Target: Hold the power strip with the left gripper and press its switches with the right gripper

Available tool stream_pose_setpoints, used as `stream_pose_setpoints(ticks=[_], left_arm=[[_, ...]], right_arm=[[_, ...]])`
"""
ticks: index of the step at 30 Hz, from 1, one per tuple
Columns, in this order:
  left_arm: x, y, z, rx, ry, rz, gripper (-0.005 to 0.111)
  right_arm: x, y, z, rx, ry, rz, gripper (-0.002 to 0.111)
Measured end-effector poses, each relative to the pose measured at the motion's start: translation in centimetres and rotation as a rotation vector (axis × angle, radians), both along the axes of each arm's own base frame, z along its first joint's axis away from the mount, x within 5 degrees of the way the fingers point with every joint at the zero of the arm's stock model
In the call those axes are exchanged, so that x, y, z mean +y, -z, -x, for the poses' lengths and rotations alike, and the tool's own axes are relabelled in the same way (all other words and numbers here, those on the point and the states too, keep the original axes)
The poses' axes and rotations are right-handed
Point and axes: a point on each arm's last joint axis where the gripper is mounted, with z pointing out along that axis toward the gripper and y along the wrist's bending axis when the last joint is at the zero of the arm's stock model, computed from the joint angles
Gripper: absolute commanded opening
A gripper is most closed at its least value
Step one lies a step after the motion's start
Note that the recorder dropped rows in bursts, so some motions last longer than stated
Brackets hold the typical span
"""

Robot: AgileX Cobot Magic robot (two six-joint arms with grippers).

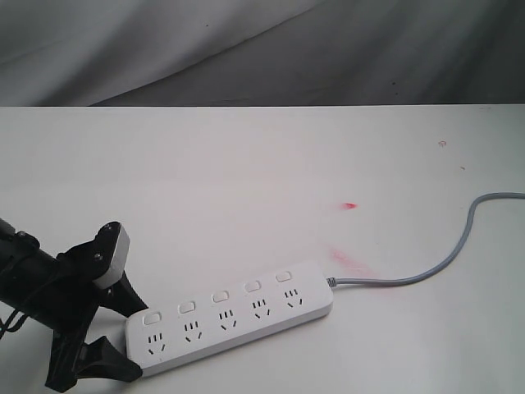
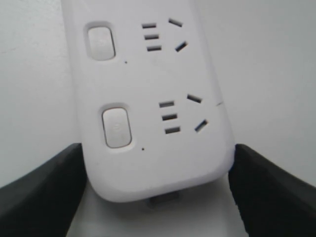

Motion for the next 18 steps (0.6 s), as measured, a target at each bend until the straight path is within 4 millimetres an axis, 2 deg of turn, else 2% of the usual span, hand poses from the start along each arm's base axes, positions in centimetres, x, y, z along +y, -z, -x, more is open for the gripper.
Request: stream_pose_setpoints(ticks=[8, 18], left_arm=[[0.0, 0.0, 0.0, 0.000, 0.000, 0.000, 0.055], [0.0, 0.0, 0.0, 0.000, 0.000, 0.000, 0.055]], right_arm=[[0.0, 3.6, 0.0, 0.065, 0.000, -0.003, 0.000], [0.0, 4.2, 0.1, 0.106, 0.001, 0.002, 0.000]])
